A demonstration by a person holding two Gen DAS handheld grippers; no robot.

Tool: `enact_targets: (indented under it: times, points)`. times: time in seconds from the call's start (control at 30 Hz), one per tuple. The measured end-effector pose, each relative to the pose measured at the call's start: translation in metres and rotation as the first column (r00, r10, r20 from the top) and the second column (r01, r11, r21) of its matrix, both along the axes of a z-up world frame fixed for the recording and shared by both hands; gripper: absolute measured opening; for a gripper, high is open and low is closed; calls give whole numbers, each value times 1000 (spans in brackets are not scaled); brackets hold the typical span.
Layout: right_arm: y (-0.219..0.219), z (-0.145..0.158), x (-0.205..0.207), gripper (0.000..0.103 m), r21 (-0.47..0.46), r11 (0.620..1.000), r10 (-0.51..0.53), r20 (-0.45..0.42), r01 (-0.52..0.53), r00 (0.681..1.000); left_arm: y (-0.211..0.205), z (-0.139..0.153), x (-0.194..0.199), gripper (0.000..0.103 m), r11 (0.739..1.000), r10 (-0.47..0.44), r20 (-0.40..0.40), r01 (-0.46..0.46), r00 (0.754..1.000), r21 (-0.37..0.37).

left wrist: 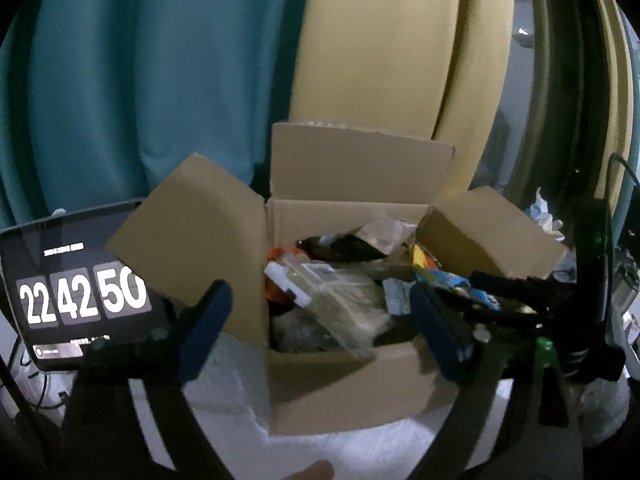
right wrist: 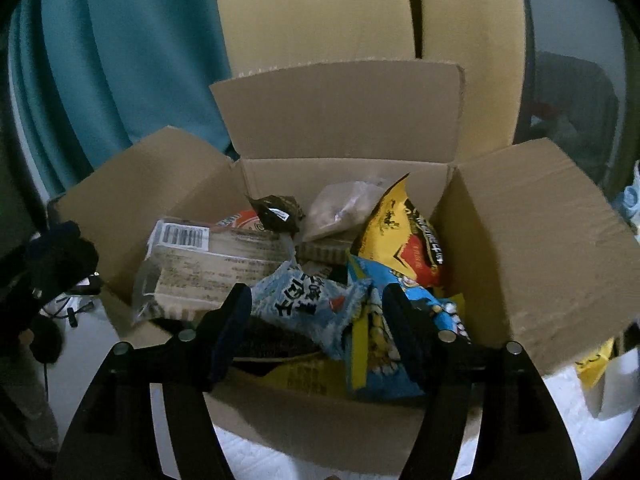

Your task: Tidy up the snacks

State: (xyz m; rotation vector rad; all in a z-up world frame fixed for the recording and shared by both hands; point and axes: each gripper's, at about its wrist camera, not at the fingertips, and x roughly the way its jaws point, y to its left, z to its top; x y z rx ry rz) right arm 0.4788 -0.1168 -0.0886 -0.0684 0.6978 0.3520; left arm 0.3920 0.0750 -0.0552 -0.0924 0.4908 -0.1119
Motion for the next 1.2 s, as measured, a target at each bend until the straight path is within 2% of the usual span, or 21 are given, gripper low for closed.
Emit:
enact_targets:
  times: [0.47, 0.73, 1.2]
  points:
    - [-15, 27, -64, 71, -5, 1000, -18, 37, 18, 999, -15, 14, -68, 94, 1000, 23, 23, -22, 999, -15]
    - [-20, 32, -104, 71, -17, 1000, -15, 48, 16, 999, -25, 12, -107, 94, 999, 35, 27, -34, 999, -29]
    - [-30, 65, -182, 71, -18, 999, -31, 140, 33, 990, -37, 45, -185, 94, 996, 87, 182, -88, 979, 0]
